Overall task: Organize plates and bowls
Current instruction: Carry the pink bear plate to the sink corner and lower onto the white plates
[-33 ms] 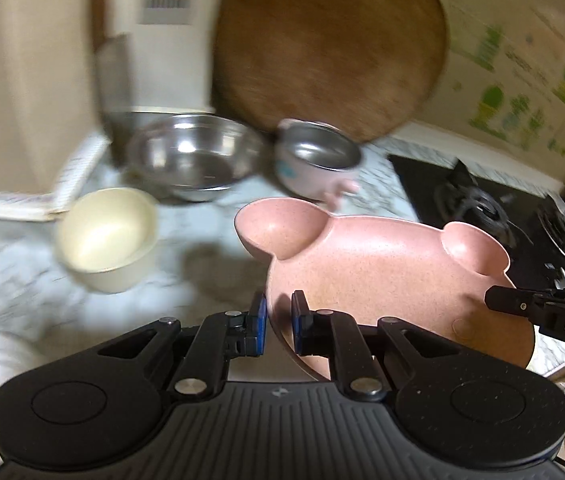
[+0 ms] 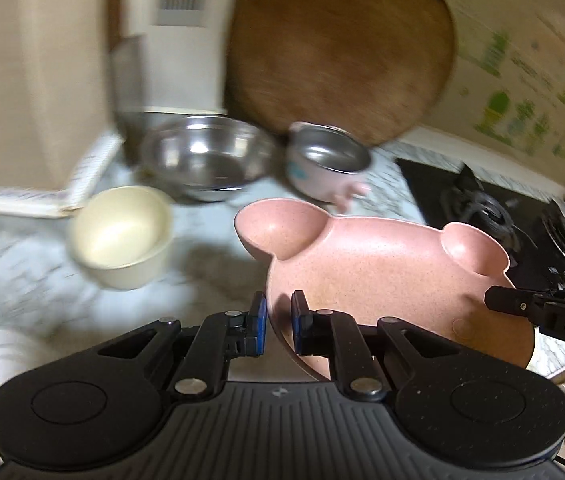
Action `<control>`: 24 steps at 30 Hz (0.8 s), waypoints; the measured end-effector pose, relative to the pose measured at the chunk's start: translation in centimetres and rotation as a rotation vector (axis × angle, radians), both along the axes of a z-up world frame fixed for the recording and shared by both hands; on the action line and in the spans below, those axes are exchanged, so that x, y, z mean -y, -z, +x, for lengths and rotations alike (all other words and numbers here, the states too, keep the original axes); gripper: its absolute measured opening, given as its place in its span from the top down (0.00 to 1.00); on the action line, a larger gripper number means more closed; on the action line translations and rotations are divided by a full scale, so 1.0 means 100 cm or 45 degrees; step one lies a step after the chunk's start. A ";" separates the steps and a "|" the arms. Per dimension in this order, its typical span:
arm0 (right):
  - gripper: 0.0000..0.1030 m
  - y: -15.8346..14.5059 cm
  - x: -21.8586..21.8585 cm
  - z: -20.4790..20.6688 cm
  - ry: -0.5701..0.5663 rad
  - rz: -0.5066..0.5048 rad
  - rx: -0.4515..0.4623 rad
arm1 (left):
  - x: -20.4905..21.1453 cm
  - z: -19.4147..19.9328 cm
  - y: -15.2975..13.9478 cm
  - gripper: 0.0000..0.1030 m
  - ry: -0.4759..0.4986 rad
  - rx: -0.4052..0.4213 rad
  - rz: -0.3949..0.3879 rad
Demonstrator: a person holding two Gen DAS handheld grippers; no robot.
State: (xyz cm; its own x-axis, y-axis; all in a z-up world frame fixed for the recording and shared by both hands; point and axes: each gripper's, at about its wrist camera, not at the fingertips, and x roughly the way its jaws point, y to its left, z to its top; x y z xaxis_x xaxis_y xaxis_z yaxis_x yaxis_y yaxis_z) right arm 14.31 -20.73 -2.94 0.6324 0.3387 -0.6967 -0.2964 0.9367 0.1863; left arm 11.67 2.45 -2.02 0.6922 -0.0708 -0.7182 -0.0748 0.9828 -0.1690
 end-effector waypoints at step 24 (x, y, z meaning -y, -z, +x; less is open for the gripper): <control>0.88 0.017 -0.243 -0.039 -0.771 0.026 -0.036 | -0.191 -0.167 0.021 0.89 -0.722 -0.026 0.025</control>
